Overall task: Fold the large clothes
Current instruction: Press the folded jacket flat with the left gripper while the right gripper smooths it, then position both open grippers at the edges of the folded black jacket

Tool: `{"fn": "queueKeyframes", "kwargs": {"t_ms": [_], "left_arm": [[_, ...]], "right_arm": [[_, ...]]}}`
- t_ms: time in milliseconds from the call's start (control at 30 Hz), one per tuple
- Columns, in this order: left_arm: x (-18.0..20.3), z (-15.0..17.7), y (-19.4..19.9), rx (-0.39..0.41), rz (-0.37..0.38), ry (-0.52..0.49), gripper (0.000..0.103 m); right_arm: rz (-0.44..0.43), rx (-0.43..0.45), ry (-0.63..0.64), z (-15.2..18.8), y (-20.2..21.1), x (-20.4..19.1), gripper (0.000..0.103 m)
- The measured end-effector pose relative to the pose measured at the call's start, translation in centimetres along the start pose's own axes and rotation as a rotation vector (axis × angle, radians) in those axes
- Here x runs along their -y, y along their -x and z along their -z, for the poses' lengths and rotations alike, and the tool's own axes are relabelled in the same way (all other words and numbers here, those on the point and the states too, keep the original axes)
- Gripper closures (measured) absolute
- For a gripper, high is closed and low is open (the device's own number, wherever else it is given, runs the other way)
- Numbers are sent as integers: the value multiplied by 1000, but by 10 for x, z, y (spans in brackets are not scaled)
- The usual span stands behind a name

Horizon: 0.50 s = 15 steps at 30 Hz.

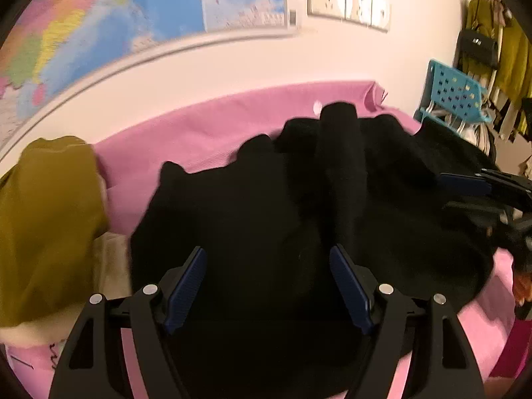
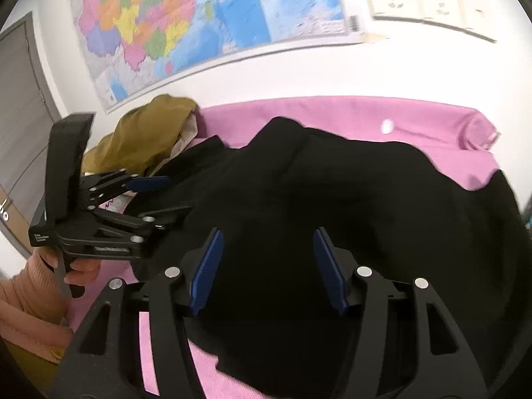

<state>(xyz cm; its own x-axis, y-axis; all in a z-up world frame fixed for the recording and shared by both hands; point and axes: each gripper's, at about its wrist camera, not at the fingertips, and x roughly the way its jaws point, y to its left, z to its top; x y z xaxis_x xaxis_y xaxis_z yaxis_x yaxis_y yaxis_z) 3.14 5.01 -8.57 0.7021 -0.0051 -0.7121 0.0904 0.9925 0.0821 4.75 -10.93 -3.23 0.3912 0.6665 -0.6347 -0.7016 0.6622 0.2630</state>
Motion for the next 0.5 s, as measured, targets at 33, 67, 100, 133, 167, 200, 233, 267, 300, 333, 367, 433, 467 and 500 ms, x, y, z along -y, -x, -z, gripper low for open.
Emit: {"fn": "queueKeyframes", "kwargs": {"t_ms": [33, 67, 100, 133, 167, 200, 233, 267, 300, 333, 367, 433, 467, 500], "left_arm": [[1, -3, -6, -14, 0, -8, 37], [1, -5, -14, -31, 4, -2, 50], [-1, -7, -18, -35, 20, 8, 64], [-3, -9, -19, -25, 14, 19, 74], [-7, -10, -19, -18, -16, 31, 92], [-12, -12, -16, -12, -16, 47, 100], [-18, -13, -10, 10, 14, 80, 100], [-22, -13, -3, 38, 31, 93, 101], [-23, -14, 2, 54, 26, 91, 101], [-22, -13, 3, 54, 21, 89, 101], [-21, -13, 3, 50, 18, 85, 101], [-19, -10, -4, 21, 15, 85, 96], [-20, -9, -12, -11, 17, 106, 87], [-21, -8, -16, -22, 26, 117, 82]], "right_arm": [[5, -14, -8, -1, -7, 1, 47], [5, -27, -15, -2, -12, 2, 47], [1, -34, -22, -2, -15, 3, 47], [0, -38, -33, -1, -18, 4, 47], [0, -45, -48, 0, -20, 6, 47], [-6, -47, -59, 1, -21, 8, 47], [-13, -44, -69, 2, -20, 9, 47], [-6, -38, -72, 3, -17, 10, 47], [-4, -28, -63, 3, -14, 9, 46], [-10, -16, -52, 2, -11, 7, 45], [-8, -8, -46, 1, -9, 5, 45], [-12, -7, -35, -2, -11, 2, 45], [-15, -14, -29, -3, -15, 0, 45], [-15, -27, -30, -5, -21, 0, 45]]}}
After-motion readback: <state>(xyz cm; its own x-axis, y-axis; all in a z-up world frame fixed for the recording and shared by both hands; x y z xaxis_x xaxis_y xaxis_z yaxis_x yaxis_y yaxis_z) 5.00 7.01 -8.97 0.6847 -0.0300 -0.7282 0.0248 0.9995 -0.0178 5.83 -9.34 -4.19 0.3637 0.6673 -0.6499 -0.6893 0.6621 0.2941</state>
